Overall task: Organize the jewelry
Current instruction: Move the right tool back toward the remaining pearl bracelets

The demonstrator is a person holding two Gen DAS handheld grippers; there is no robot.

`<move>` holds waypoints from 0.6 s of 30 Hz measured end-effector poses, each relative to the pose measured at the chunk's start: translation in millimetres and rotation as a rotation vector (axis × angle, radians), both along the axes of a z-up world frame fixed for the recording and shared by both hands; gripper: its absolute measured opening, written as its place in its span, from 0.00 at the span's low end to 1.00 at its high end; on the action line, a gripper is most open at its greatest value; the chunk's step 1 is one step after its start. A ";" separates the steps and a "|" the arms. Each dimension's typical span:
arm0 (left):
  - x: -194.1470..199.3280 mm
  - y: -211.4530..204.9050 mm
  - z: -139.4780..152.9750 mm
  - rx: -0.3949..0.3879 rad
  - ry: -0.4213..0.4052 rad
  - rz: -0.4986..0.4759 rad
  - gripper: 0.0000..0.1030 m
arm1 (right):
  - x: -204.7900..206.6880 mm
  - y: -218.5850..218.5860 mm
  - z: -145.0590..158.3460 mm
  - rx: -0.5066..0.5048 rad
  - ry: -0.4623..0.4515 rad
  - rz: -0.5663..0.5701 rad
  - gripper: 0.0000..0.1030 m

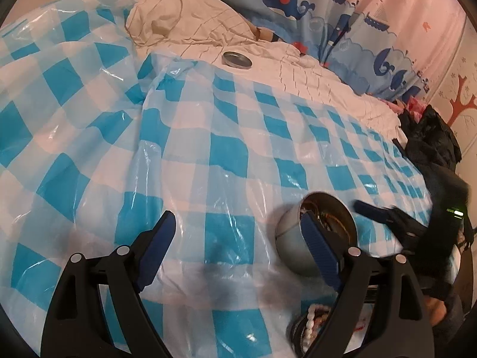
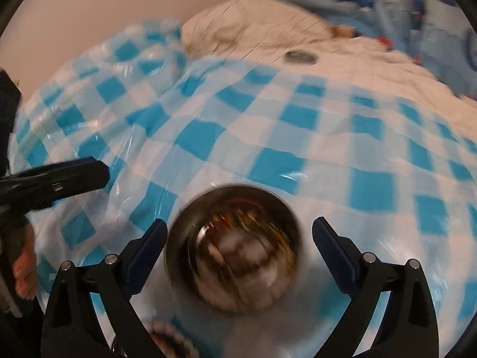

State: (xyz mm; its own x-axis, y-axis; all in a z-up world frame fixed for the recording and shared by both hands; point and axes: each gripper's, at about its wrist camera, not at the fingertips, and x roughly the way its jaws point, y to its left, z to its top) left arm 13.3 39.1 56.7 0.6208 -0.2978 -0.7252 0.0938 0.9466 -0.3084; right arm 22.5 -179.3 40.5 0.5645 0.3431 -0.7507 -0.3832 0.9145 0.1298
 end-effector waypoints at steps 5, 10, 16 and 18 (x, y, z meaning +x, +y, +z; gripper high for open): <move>-20.2 -8.9 -5.6 0.097 -0.002 -0.070 0.80 | -64.5 -48.4 3.2 0.091 0.043 -0.048 0.91; -43.3 -19.0 -16.9 0.112 0.027 -0.122 0.80 | -104.3 -45.2 -7.4 0.067 0.074 -0.005 0.69; -56.0 -38.7 -26.0 0.161 0.033 -0.198 0.80 | -110.5 -23.5 -14.9 0.050 0.049 0.046 0.39; -53.9 -37.4 -26.1 0.152 0.036 -0.187 0.80 | -110.6 -17.9 -16.7 0.040 0.043 0.061 0.34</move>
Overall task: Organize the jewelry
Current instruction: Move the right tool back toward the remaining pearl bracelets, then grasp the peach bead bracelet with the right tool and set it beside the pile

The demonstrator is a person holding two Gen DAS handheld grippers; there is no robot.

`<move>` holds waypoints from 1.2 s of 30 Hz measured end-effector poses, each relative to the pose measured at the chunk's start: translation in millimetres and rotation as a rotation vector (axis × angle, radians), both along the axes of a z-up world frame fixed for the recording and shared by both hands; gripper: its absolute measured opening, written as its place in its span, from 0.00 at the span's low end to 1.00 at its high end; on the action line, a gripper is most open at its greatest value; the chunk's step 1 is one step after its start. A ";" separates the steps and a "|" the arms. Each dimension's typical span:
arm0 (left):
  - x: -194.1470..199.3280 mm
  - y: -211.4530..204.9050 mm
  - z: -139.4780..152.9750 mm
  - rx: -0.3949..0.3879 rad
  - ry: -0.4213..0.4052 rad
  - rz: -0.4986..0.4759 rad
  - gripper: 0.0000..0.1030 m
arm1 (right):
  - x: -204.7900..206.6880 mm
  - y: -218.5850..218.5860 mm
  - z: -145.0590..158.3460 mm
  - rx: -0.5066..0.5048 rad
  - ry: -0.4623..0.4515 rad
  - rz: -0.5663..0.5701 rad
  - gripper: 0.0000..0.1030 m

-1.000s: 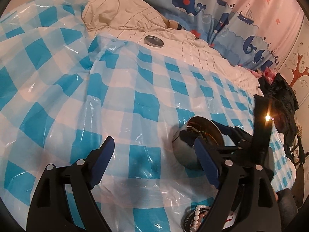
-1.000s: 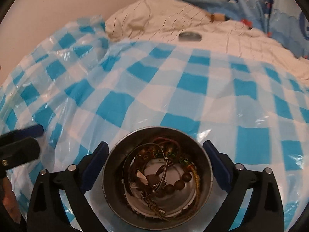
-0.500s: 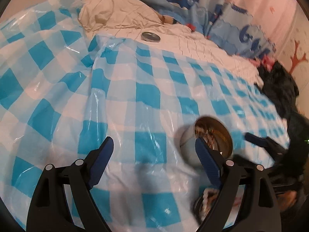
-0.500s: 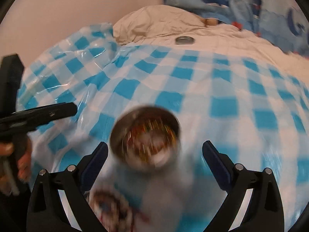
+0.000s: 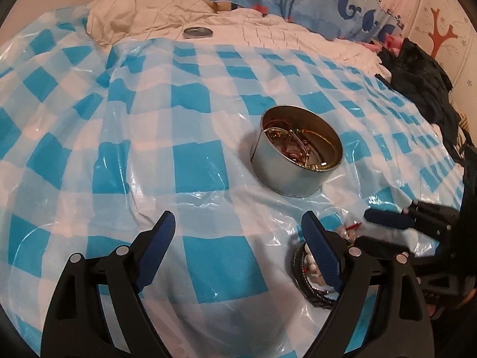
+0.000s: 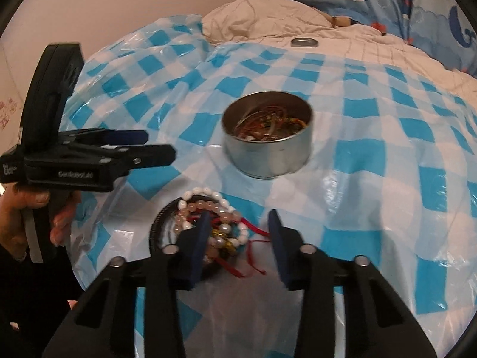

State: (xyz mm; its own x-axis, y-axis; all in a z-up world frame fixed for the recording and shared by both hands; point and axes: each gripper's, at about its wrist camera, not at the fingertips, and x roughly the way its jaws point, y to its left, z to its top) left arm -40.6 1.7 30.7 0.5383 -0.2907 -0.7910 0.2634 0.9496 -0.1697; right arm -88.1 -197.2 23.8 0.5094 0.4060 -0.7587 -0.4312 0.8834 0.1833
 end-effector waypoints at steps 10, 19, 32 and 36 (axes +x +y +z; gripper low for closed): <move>7.0 -0.9 -3.1 -0.028 0.025 0.006 0.80 | -6.5 9.9 1.4 -0.031 -0.041 0.040 0.08; 11.8 -12.7 -14.2 -0.085 0.081 -0.027 0.81 | 1.7 -40.8 36.2 0.268 -0.084 -0.064 0.08; 8.1 -50.8 -28.8 -0.095 0.140 -0.157 0.80 | 22.1 -79.0 17.4 0.244 0.019 -0.308 0.08; 7.2 -53.3 -27.8 -0.089 0.140 -0.174 0.80 | 32.3 -87.8 -2.9 0.176 0.109 -0.380 0.09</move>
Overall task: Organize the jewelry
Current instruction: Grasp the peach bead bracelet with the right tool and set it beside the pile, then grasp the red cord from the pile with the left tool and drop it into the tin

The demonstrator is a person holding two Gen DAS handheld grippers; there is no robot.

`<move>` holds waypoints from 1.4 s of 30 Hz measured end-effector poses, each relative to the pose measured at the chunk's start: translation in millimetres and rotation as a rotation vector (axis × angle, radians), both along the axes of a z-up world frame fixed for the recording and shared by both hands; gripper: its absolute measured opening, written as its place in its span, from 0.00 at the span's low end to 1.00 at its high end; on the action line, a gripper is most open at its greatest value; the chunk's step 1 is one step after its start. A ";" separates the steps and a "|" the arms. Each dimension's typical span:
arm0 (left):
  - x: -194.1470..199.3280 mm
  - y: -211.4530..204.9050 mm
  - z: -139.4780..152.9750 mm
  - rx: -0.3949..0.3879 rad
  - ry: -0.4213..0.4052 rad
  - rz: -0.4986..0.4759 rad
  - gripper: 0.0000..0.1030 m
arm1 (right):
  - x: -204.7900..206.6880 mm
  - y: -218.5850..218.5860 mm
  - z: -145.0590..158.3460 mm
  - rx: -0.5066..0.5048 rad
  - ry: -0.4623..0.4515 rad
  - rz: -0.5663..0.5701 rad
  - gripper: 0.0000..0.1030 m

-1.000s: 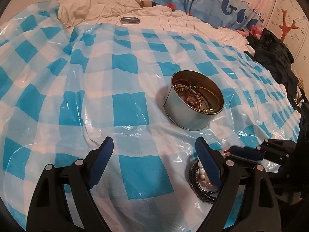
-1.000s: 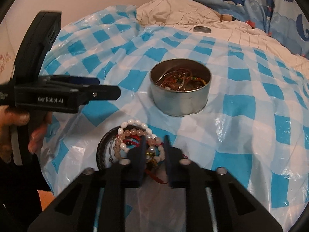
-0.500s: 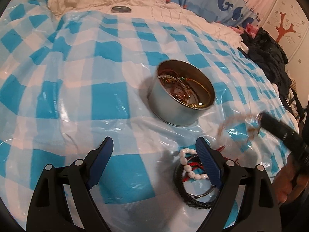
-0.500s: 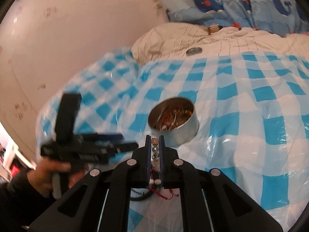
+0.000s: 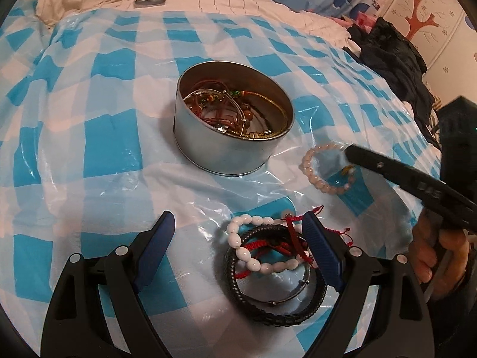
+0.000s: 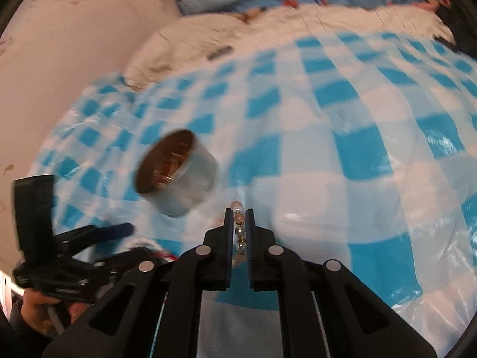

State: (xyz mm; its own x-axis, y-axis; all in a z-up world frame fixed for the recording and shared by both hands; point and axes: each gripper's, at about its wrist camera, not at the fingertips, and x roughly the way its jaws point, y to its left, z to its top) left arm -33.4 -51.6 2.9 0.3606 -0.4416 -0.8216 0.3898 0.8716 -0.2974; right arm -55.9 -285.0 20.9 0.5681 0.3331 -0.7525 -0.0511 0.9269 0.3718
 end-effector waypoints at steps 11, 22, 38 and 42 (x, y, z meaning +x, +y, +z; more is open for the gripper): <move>-37.6 -31.7 34.6 -0.014 -0.240 -0.226 0.81 | 2.0 8.0 -15.4 -0.067 0.045 0.009 0.29; -39.2 -50.4 14.1 0.063 -0.238 -0.267 0.43 | 1.7 8.7 -16.3 -0.063 0.047 0.011 0.31; -33.3 -53.7 16.1 0.068 -0.221 -0.287 0.01 | 0.7 16.7 -16.6 -0.076 0.059 0.027 0.39; -29.1 -50.3 17.0 0.058 -0.201 -0.281 0.01 | -0.2 21.7 -18.3 -0.110 0.059 0.039 0.40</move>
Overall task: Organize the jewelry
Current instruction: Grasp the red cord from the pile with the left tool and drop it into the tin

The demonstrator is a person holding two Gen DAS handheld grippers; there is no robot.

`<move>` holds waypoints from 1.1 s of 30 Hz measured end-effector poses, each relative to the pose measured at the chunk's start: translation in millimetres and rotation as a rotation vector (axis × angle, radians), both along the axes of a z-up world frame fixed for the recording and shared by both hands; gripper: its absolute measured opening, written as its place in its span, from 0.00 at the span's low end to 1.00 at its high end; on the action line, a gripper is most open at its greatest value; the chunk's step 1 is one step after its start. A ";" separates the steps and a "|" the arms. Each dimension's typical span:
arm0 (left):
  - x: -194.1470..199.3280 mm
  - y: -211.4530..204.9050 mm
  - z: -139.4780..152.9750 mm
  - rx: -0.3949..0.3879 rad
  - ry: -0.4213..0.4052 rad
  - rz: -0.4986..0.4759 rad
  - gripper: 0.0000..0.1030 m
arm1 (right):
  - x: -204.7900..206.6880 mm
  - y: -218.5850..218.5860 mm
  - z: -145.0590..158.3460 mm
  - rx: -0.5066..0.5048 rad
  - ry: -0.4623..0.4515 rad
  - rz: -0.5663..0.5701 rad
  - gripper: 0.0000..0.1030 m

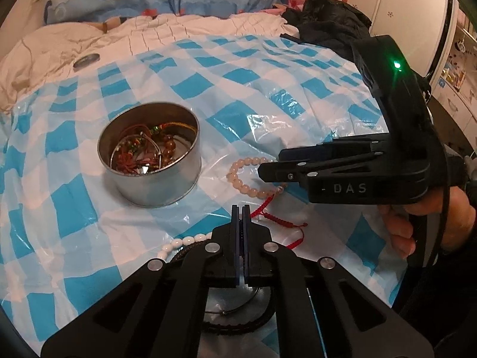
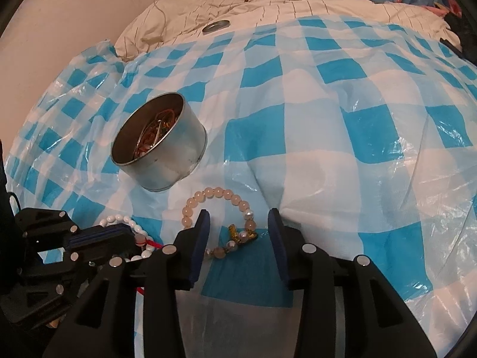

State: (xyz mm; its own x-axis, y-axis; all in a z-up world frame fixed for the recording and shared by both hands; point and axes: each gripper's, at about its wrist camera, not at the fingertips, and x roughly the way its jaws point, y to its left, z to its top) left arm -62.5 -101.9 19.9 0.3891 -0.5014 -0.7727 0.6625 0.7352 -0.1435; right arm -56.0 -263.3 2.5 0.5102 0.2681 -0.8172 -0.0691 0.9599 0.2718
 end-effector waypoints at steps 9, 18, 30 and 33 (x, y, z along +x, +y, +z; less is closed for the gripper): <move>5.7 -4.3 -14.0 0.064 0.011 0.033 0.30 | -1.6 4.2 -0.8 -0.034 0.001 0.016 0.40; -0.5 -9.7 -9.3 0.093 0.000 -0.028 0.08 | -2.6 -3.2 3.6 0.002 -0.011 0.000 0.09; 34.2 35.2 68.1 -0.280 -0.014 0.076 0.08 | -11.1 -30.9 40.0 0.238 -0.180 -0.067 0.05; 52.7 41.8 73.4 -0.353 -0.004 0.140 0.08 | -14.4 -34.1 49.1 0.264 -0.229 -0.069 0.05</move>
